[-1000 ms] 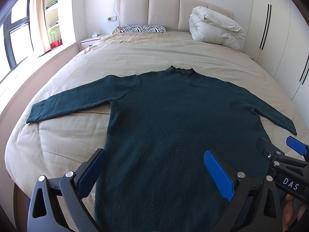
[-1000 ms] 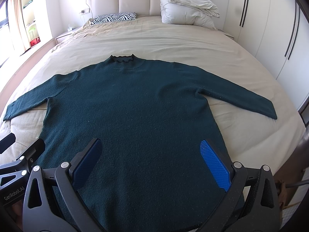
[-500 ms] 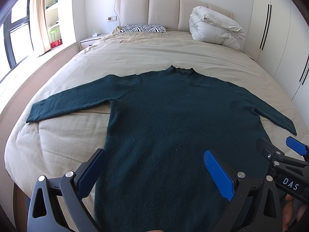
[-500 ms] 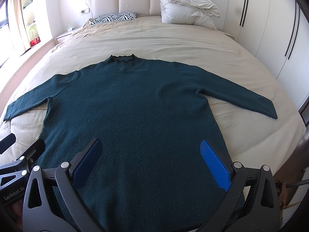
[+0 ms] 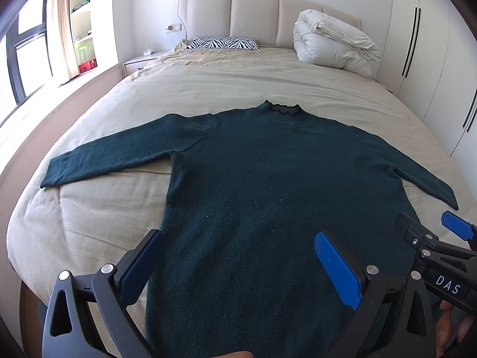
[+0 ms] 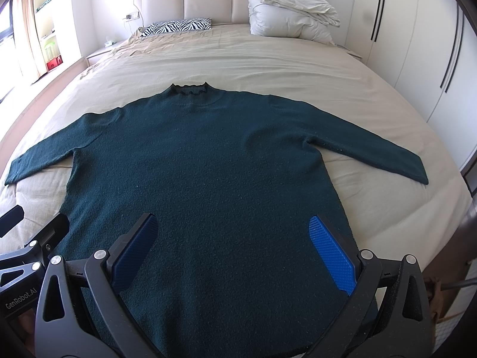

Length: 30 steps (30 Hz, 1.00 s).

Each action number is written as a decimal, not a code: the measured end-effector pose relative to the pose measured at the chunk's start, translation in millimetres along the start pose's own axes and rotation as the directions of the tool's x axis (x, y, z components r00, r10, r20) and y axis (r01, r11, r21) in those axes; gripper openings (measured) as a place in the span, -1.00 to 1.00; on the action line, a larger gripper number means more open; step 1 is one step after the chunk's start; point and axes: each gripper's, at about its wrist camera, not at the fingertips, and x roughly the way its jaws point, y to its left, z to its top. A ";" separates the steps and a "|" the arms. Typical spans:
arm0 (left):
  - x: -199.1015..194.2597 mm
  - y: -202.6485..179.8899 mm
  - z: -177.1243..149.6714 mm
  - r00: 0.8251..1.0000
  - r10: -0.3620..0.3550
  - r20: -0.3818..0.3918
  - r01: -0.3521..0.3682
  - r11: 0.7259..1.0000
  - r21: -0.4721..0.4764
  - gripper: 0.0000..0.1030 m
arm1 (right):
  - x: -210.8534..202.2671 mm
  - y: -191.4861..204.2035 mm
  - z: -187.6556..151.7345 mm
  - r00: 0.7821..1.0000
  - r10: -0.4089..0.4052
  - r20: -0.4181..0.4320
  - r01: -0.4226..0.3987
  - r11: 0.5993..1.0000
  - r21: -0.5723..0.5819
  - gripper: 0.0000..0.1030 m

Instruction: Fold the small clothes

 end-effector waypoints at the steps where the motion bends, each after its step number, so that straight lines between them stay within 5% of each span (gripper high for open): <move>1: -0.2 -0.4 -0.6 1.000 0.003 0.002 -0.003 1.000 -0.001 1.00 | 0.4 -0.3 0.3 1.000 0.000 0.000 0.000 1.000 0.001 1.00; 12: 0.4 24.8 -4.7 0.998 -0.058 0.018 0.059 0.996 -0.062 1.00 | 7.7 2.3 -0.8 1.000 0.027 -0.007 -0.027 1.000 0.004 1.00; 20: 14.7 132.6 17.9 0.973 -0.219 0.077 0.232 0.920 -0.315 1.00 | 3.4 10.6 10.1 0.978 0.197 0.063 -0.199 0.979 0.037 1.00; 25: 21.8 191.0 21.0 0.990 -0.127 0.064 0.142 0.918 -0.371 1.00 | -3.1 26.3 30.4 0.964 0.232 0.130 -0.235 0.972 0.015 1.00; 27: 30.1 226.6 15.5 0.989 -0.146 0.031 0.143 0.864 -0.482 1.00 | -3.9 35.8 40.1 0.963 0.229 0.141 -0.230 0.973 -0.011 1.00; 30: 28.0 286.7 3.5 0.984 -0.106 0.140 0.171 0.754 -0.634 1.00 | -3.2 48.3 55.4 0.958 0.255 0.130 -0.253 0.967 -0.030 1.00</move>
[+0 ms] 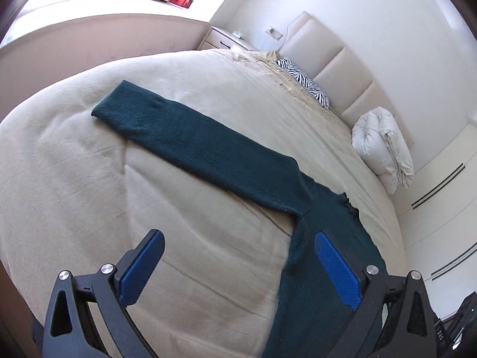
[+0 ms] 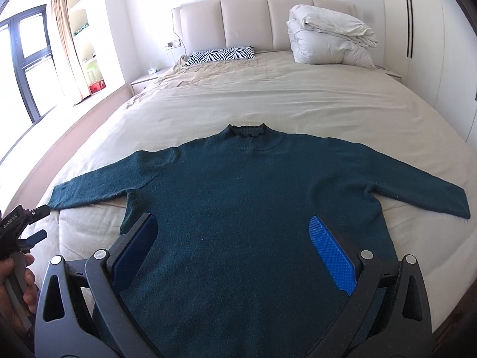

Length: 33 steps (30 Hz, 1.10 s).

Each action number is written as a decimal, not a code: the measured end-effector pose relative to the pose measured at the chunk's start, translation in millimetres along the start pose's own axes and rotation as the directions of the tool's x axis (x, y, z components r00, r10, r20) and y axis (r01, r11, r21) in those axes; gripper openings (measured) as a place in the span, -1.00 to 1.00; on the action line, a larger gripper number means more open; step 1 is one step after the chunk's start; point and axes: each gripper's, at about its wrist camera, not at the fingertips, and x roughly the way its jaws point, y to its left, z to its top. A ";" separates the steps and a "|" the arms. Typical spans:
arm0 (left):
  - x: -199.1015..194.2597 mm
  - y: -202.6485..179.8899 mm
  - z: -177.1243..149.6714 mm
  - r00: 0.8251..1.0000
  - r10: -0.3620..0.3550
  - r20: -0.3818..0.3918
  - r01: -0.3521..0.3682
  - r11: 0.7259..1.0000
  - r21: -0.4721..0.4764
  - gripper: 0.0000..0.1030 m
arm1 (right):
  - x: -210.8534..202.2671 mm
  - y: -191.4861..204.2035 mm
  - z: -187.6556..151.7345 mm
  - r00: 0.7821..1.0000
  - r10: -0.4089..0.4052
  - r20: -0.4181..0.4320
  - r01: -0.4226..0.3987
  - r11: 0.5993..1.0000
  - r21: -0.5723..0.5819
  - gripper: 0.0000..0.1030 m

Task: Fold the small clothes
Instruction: 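Grasp the sweater sleeve cuff with the left gripper, then fold the held sleeve across the sweater body with the left gripper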

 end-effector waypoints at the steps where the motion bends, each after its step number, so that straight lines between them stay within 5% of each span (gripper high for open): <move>1: -1.3 17.0 10.8 1.000 -0.005 0.031 0.007 0.998 -0.060 1.00 | 2.5 3.4 3.6 1.000 0.013 -0.006 -0.013 1.000 0.001 1.00; 7: 29.6 110.7 67.7 0.992 -0.058 0.116 0.100 0.912 -0.399 0.97 | 27.0 22.4 18.2 0.993 0.109 -0.050 -0.107 0.993 0.043 1.00; 11: 59.9 144.5 83.6 0.989 -0.066 0.135 0.128 0.839 -0.529 0.74 | 41.4 35.0 22.8 0.983 0.169 -0.065 -0.164 0.983 0.079 0.97; 17: 78.6 149.7 109.6 0.985 -0.041 0.170 0.129 0.827 -0.548 0.67 | 60.7 39.7 24.9 0.974 0.210 -0.085 -0.200 0.974 0.110 0.80; 19: 86.4 153.4 115.5 0.984 -0.042 0.172 0.133 0.821 -0.555 0.29 | 66.0 35.4 23.5 0.970 0.228 -0.083 -0.215 0.967 0.138 0.71; 21: 99.5 147.2 115.1 0.990 -0.032 0.141 0.107 0.818 -0.565 -0.49 | 72.5 32.2 21.6 0.969 0.233 -0.087 -0.218 0.964 0.152 0.64; 22: 101.9 144.9 117.0 0.992 -0.019 0.128 0.087 0.827 -0.555 -0.63 | 75.1 30.2 21.0 0.968 0.235 -0.091 -0.219 0.963 0.155 0.62; 26: 93.5 88.4 125.8 0.990 0.047 0.134 -0.002 0.949 -0.314 -0.84 | 83.2 17.4 18.0 0.959 0.265 -0.098 -0.245 0.952 0.183 0.43; 29: 90.5 11.4 119.5 0.991 0.031 0.133 -0.026 0.999 -0.040 -0.84 | 92.3 1.4 17.6 0.949 0.295 -0.109 -0.263 0.935 0.240 0.22; 31: 89.4 -50.4 101.1 0.990 0.019 0.137 -0.045 0.981 0.191 -0.83 | 99.1 -11.2 18.0 0.939 0.323 -0.114 -0.281 0.917 0.284 0.07; 33: 88.2 -108.6 63.9 0.986 0.030 0.161 -0.097 0.897 0.430 -0.82 | 107.6 -23.2 19.1 0.926 0.359 -0.116 -0.306 0.895 0.325 0.02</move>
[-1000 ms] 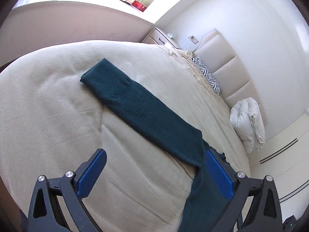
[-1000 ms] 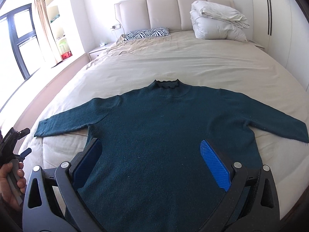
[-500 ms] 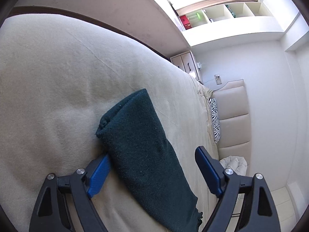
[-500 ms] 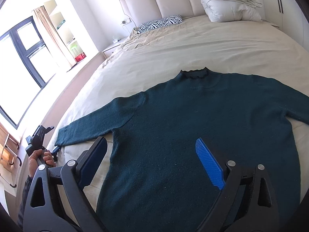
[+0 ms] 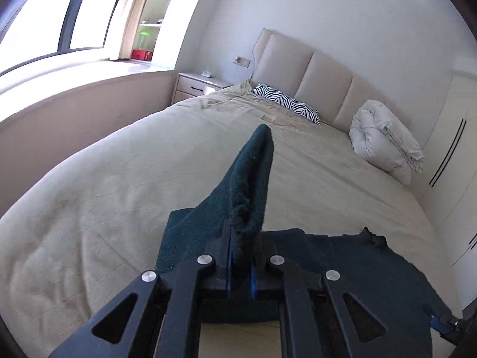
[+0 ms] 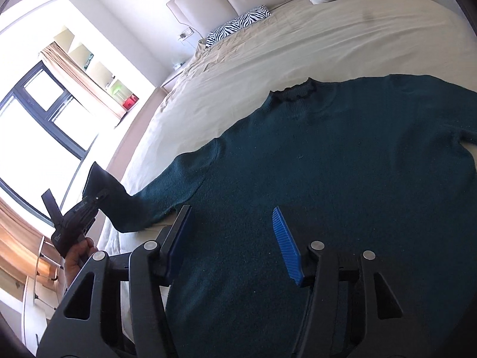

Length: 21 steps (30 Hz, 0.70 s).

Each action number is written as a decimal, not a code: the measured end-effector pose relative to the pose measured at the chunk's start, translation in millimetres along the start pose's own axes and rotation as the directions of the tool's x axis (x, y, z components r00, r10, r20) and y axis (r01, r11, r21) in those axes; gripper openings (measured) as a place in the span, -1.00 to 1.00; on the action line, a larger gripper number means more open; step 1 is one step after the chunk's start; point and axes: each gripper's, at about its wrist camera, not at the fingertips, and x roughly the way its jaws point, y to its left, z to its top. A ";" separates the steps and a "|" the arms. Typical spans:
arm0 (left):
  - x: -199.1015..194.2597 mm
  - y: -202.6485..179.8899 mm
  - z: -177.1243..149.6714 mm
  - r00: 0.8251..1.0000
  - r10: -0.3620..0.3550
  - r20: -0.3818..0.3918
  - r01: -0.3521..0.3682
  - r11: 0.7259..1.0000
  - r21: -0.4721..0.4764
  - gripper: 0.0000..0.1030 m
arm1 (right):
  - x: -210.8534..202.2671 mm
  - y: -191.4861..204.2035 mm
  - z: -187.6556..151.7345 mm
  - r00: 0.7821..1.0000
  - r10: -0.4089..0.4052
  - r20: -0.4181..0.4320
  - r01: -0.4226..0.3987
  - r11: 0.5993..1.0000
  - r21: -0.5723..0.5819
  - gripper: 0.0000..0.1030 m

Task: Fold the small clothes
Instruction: 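Fold the held sleeve across the sweater body with the left gripper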

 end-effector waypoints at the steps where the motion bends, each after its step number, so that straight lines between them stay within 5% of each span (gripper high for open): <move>1: -1.3 -30.2 -8.4 1.000 0.006 0.007 -0.007 0.993 0.115 -0.82 | 1.8 -6.5 3.1 1.000 0.026 -0.010 -0.026 0.999 0.023 0.02; 4: -1.5 -97.0 -51.1 0.999 0.036 0.009 -0.037 0.928 0.371 -0.82 | 16.4 -29.2 15.6 0.987 0.149 -0.067 -0.138 0.980 0.141 0.03; 8: -0.8 -135.3 -95.4 0.997 0.070 0.024 -0.072 0.856 0.511 -0.82 | 58.4 -49.0 24.9 0.938 0.314 -0.147 -0.260 0.917 0.304 0.06; 14: -0.6 -156.0 -121.2 0.991 0.119 0.064 -0.133 0.776 0.616 -0.82 | 131.8 -30.0 29.3 0.850 0.472 -0.234 -0.358 0.844 0.400 0.06; 17: -1.8 -156.8 -124.9 0.988 0.134 0.080 -0.154 0.759 0.632 -0.82 | 154.2 -10.0 34.1 0.811 0.523 -0.263 -0.400 0.823 0.403 0.06; 21: 1.1 -157.8 -125.9 0.985 0.150 0.090 -0.172 0.740 0.650 -0.82 | 178.0 4.8 36.2 0.794 0.519 -0.317 -0.380 0.831 0.407 0.06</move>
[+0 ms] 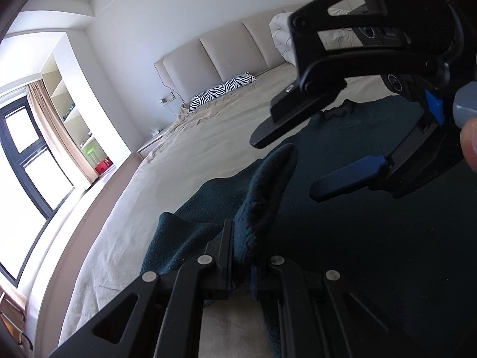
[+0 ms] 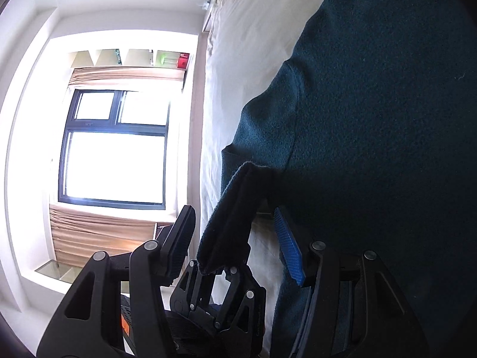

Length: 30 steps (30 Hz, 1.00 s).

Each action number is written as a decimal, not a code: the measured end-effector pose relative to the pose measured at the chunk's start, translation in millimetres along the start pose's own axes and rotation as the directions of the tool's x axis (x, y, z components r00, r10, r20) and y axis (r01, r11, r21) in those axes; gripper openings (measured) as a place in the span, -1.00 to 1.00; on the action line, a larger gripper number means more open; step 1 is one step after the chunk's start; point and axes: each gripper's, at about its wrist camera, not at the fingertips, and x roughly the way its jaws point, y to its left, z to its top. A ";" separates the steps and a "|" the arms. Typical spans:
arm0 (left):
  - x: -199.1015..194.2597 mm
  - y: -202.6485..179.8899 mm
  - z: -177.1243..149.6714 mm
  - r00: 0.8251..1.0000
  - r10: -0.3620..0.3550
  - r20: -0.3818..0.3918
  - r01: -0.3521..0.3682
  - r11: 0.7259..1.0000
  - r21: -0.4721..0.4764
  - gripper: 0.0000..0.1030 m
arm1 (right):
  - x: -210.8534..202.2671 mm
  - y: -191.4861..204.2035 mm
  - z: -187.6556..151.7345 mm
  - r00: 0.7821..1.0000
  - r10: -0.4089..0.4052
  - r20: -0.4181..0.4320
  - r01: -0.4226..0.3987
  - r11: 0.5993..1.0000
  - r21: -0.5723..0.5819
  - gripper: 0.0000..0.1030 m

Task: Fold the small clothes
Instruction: 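Fold the held sleeve across the sweater body with the left gripper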

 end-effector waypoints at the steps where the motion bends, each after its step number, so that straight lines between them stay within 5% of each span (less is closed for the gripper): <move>1: 1.8 -1.0 -0.4 1.000 0.000 -0.006 0.000 1.000 0.006 -0.82 | 6.2 -2.2 2.5 1.000 -0.007 -0.012 0.007 1.000 0.004 0.06; 3: 4.6 -3.2 0.5 1.000 -0.005 -0.015 0.005 1.000 0.008 -0.78 | 15.9 -4.0 7.3 0.999 -0.020 -0.028 0.020 1.000 -0.004 -0.04; 5: 5.4 -3.0 1.2 1.000 -0.007 -0.025 0.007 1.000 -0.001 -0.74 | 22.7 -1.9 6.6 0.998 -0.035 -0.042 0.034 0.999 -0.031 -0.53; 7: 7.4 0.9 3.3 0.999 -0.032 -0.039 0.030 0.999 -0.032 -0.66 | 25.2 2.6 6.1 0.996 -0.078 -0.039 0.075 0.994 -0.083 -0.81; 9: 6.3 8.4 4.0 0.996 -0.079 -0.046 0.075 0.994 -0.083 -0.14 | 21.1 5.5 7.9 0.992 -0.127 -0.024 0.123 0.985 -0.121 -0.86; 12: -8.2 31.1 4.8 0.984 -0.180 -0.006 0.176 0.964 -0.201 0.25 | -7.5 7.1 13.6 0.980 -0.193 0.050 0.199 0.967 -0.158 -0.87; 14: -10.8 53.1 2.0 0.963 -0.269 0.017 0.261 0.913 -0.314 0.27 | -35.4 3.3 23.8 0.963 -0.245 0.116 0.262 0.951 -0.162 -0.87; 16: -1.3 79.2 -5.6 0.932 -0.363 0.022 0.333 0.827 -0.453 0.20 | -67.1 -3.4 36.7 0.939 -0.297 0.172 0.323 0.934 -0.152 -0.87; 18: 12.5 102.5 -15.9 0.904 -0.427 0.026 0.365 0.738 -0.567 -0.26 | -99.1 -13.2 47.8 0.909 -0.353 0.223 0.387 0.913 -0.132 -0.87; 22: 38.7 142.7 -34.1 0.873 -0.485 0.053 0.369 0.586 -0.721 -0.58 | -159.1 -41.6 71.0 0.863 -0.412 0.291 0.445 0.894 -0.053 -0.87; 25: 51.9 160.7 -32.6 0.869 -0.489 0.076 0.372 0.545 -0.751 -0.63 | -187.8 -61.4 82.0 0.835 -0.450 0.317 0.477 0.879 -0.008 -0.87; 30: 62.6 160.6 -15.4 0.846 -0.522 0.108 0.413 0.516 -0.750 -0.64 | -222.0 -99.6 89.3 0.807 -0.486 0.336 0.504 0.863 0.038 -0.87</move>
